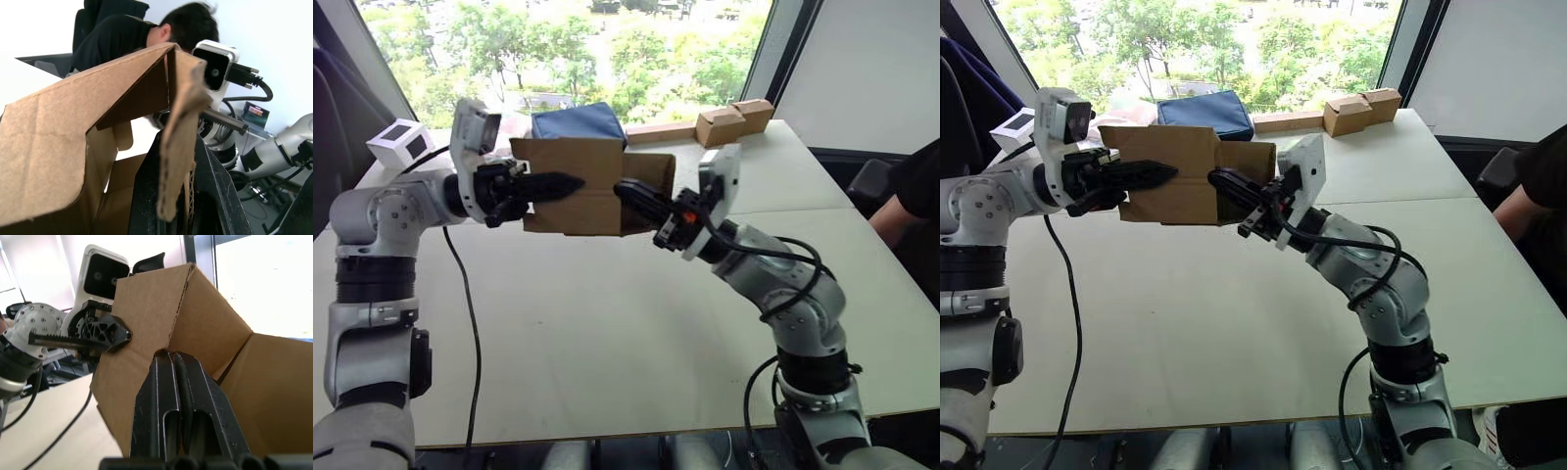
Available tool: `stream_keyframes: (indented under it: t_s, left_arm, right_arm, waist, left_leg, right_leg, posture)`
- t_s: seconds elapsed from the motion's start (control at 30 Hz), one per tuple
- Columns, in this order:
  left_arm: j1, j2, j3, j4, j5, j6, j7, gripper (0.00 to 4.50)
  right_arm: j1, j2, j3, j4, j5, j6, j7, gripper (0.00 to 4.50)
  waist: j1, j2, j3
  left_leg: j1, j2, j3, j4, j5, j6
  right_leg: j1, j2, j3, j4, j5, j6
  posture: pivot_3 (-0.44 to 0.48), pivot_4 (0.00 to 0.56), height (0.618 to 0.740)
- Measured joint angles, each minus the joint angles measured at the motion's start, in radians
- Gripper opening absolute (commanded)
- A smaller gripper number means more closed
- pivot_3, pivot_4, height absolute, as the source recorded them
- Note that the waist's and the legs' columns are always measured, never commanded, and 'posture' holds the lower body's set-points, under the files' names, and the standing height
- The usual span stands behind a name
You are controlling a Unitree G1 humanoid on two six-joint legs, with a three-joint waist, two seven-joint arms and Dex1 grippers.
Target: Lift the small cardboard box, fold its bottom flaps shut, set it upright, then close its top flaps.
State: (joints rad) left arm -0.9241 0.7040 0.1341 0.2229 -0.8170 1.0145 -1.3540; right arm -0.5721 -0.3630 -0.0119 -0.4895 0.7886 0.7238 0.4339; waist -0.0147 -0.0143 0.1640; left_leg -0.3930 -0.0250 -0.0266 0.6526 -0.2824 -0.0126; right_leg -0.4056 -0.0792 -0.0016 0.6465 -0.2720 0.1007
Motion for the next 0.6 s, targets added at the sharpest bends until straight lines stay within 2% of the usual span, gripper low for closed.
stream_keyframes:
  t_s: [0.27,0.43,0.6]
  left_arm:
    - [0.005,0.004,0.0,-0.001,0.0,-0.003,0.001,0.0]
    - [0.006,0.005,0.0,-0.001,0.0,-0.003,0.002,0.0]
    - [0.006,0.005,0.0,-0.003,-0.001,-0.003,0.005,0.0]
  right_arm:
    - [0.069,-0.189,-0.115,-0.025,0.075,0.069,0.079,0.09]
    - [0.098,-0.293,-0.099,-0.084,0.129,0.132,0.161,0.09]
    - [0.105,-0.295,-0.018,-0.099,0.085,0.131,0.177,0.09]
  waist:
    - [0.0,0.0,0.0]
    - [0.0,-0.001,0.0]
    - [0.0,-0.001,0.0]
  left_leg:
    - [0.0,0.0,0.0,0.0,0.0,0.0]
    - [0.0,0.001,0.0,0.0,0.0,0.001]
    - [0.0,0.001,0.0,0.001,0.0,0.001]
  right_leg:
    - [0.0,0.0,0.0,0.0,0.0,0.0]
    - [0.0,0.0,0.0,-0.002,0.0,0.0]
    - [0.0,0.0,0.0,-0.002,0.0,0.0]
  posture:
    - [0.0,0.15,0.737]
    - [0.0,0.15,0.737]
    - [0.0,0.15,0.737]
